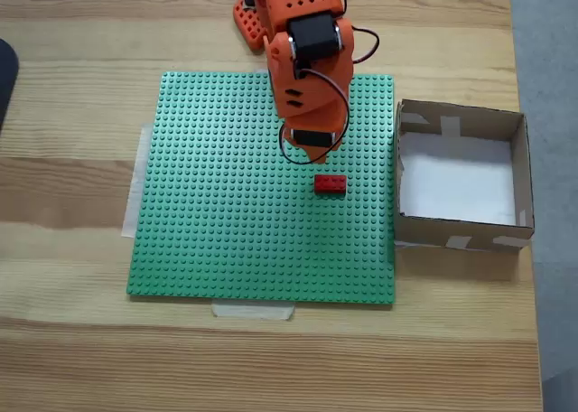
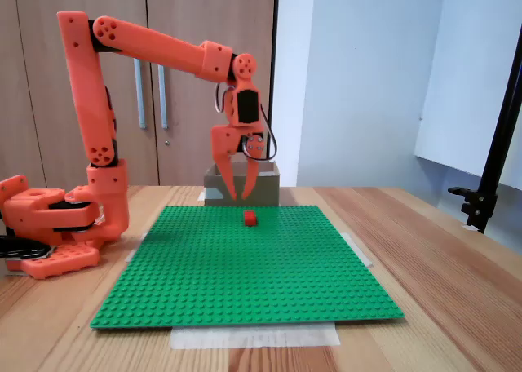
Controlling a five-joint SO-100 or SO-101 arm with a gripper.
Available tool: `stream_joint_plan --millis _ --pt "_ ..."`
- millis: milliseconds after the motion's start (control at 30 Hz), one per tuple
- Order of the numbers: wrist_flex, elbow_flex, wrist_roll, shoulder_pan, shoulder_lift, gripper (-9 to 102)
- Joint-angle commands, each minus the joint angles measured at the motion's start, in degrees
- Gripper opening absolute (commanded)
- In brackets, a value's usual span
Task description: Pick the red lego block and put it in the box.
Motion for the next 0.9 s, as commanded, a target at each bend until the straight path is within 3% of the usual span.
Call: stream_joint_plan --millis 0,433,867 --pt "-0.9 -2.6 -1.1 -0.4 0.1 14" --pt "-5.9 1.9 -4.5 -1.3 -1.1 31" --pt "-7.2 2.3 -4.0 -2.1 -3.3 31"
